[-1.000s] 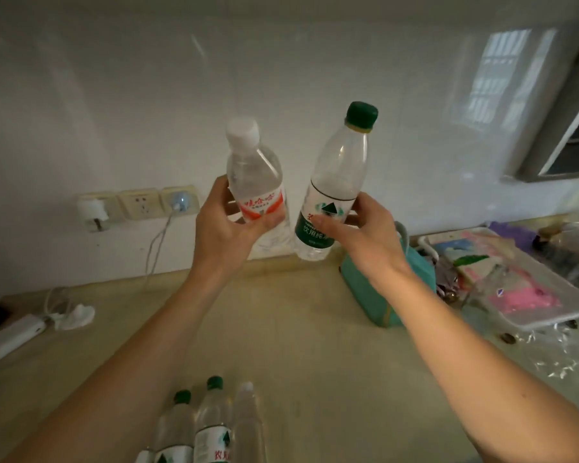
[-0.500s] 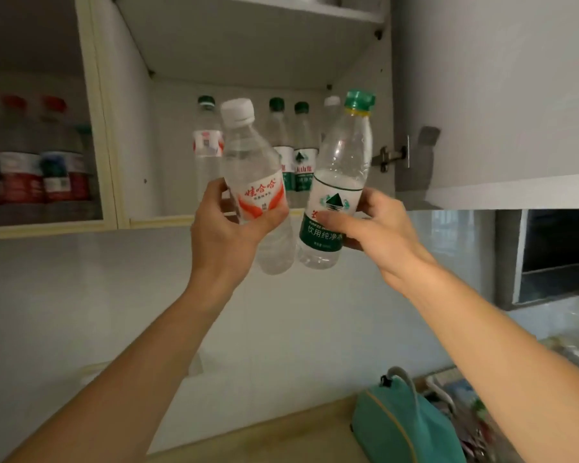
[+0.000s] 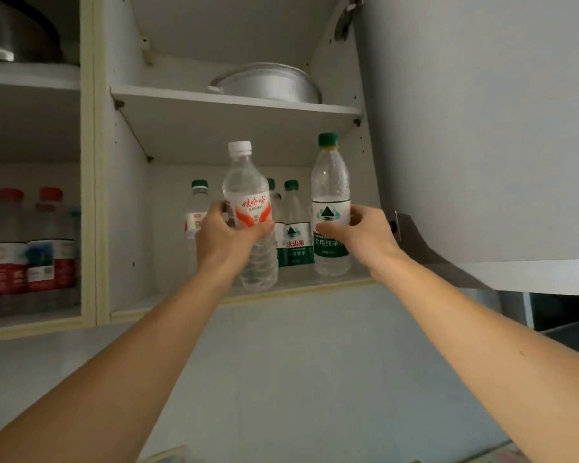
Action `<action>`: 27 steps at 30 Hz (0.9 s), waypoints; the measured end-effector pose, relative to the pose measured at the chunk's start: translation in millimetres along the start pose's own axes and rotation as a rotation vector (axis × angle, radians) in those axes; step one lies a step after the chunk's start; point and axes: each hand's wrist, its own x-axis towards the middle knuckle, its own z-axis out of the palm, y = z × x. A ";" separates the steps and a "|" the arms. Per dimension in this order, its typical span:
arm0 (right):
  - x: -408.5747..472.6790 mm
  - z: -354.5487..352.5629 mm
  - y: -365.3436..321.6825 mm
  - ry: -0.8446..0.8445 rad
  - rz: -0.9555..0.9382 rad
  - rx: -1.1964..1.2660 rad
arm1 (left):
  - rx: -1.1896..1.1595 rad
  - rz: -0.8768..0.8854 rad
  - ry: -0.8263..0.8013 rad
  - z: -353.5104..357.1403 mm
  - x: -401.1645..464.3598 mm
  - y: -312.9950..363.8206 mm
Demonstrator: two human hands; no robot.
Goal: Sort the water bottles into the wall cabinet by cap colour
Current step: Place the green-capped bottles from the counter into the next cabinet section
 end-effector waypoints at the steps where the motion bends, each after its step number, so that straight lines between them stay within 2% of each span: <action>1: 4.2 0.5 3.1 -0.001 0.008 -0.010 | 0.015 -0.017 -0.002 2.7 4.9 -3.1; 5: 15.6 3.4 19.7 -0.001 0.022 -0.091 | 0.053 -0.066 -0.020 11.2 21.2 -15.3; 11: 30.7 6.6 43.9 0.004 0.007 -0.226 | 0.109 -0.218 -0.180 20.1 45.3 -27.9; 16: 42.7 10.5 55.7 0.001 -0.025 -0.293 | 0.135 -0.219 -0.284 27.7 59.7 -33.4; 21: 46.8 12.7 73.8 0.031 -0.038 -0.352 | 0.022 -0.328 -0.401 33.0 70.2 -46.0; 27: 50.1 16.6 93.9 0.106 0.009 -0.505 | -0.037 -0.321 -0.431 47.2 80.5 -59.6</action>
